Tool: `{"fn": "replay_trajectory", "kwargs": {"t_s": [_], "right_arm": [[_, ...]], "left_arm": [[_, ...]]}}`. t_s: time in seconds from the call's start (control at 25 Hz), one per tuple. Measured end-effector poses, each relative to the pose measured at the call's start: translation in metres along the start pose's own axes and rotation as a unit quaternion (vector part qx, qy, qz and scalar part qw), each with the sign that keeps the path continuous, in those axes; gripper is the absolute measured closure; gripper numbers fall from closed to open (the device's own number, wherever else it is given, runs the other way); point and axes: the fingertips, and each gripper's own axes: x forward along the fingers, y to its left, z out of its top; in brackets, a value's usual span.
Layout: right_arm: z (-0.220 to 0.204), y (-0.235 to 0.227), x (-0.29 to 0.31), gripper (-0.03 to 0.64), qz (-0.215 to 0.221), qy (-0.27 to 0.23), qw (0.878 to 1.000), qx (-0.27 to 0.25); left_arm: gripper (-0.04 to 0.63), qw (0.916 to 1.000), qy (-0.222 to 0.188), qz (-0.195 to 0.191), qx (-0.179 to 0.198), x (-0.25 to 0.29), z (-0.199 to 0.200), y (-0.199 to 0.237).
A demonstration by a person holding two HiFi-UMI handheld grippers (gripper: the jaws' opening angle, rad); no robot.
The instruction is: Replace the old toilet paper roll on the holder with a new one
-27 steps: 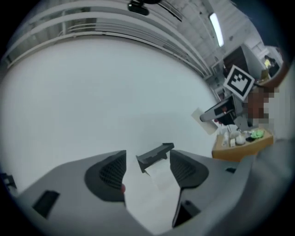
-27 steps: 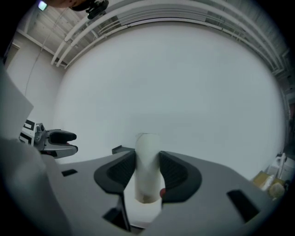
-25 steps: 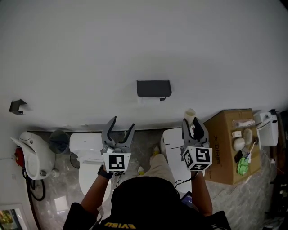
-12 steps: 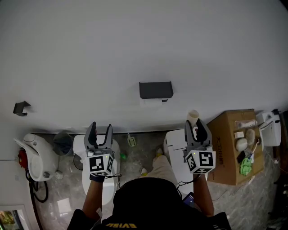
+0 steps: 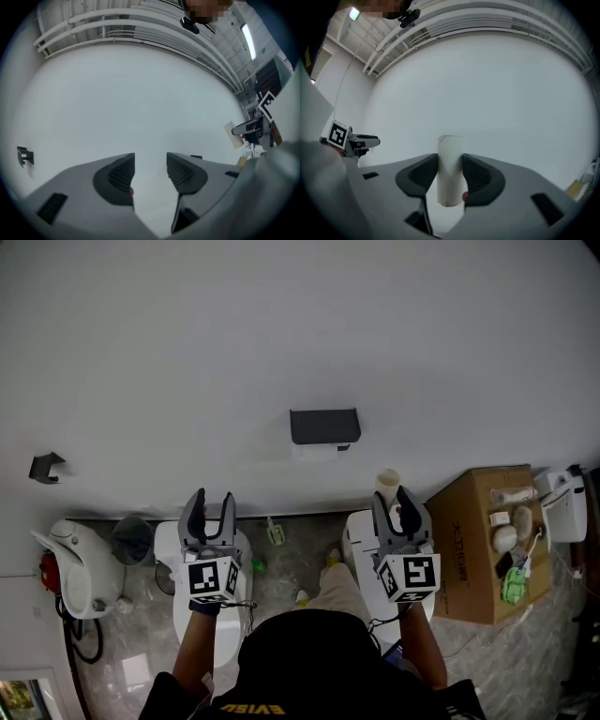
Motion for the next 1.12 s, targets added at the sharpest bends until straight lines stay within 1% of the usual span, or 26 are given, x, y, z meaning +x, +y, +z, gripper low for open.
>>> {"fn": "replay_trajectory", "kwargs": {"t_s": [0.2, 0.4, 0.64, 0.92, 1.12], "right_arm": [[-0.001, -0.001, -0.001, 0.448, -0.001, 0.002, 1.0, -0.004], [0.001, -0.01, -0.004, 0.449, -0.012, 0.001, 1.0, -0.008], [0.0, -0.016, -0.005, 0.449, -0.018, 0.005, 1.0, -0.01], [-0.002, -0.02, -0.006, 0.448, -0.024, 0.007, 1.0, -0.008], [-0.002, -0.021, -0.006, 0.449, -0.024, 0.007, 1.0, -0.009]], "left_arm": [[0.391, 0.9999, 0.011, 0.008, 0.003, -0.005, -0.009, 0.0], [0.442, 0.9999, 0.009, 0.011, -0.002, -0.006, -0.006, 0.0], [0.465, 0.9998, 0.015, 0.008, -0.002, -0.004, -0.01, -0.005], [0.543, 0.9998, 0.015, 0.009, -0.011, -0.002, -0.01, -0.009], [0.569, 0.9996, 0.018, 0.017, -0.013, -0.003, -0.011, -0.006]]}}
